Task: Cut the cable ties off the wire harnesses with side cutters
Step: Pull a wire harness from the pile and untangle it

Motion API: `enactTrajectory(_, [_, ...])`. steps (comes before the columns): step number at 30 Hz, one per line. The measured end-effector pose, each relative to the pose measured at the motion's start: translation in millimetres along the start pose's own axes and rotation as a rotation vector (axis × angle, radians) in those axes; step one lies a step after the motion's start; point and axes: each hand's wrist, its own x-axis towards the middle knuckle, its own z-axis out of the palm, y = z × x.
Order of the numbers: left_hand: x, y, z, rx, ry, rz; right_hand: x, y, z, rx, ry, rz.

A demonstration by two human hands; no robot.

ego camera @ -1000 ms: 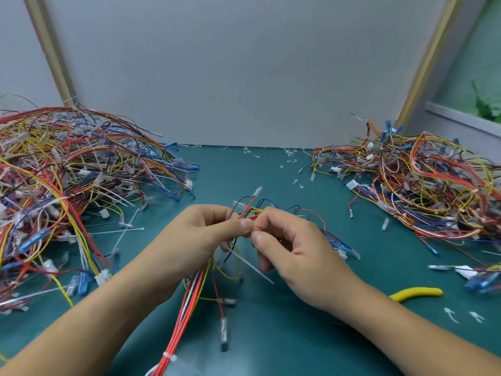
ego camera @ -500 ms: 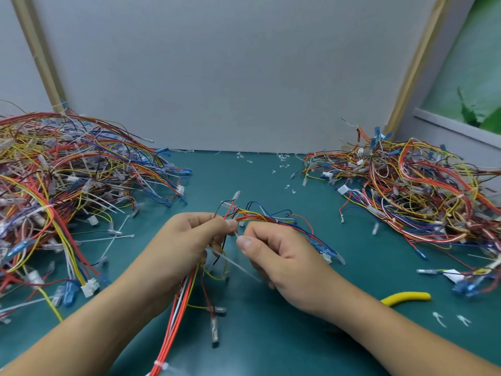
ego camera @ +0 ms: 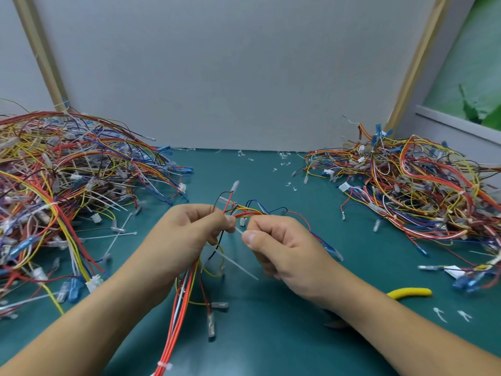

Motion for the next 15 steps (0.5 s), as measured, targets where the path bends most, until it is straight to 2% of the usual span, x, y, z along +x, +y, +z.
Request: enactTrajectory(15, [-0.1,-2.7,0.8,0.042,-0.04,0.017,-2.2,1.1,1.9,0.029,-0.007,0.026])
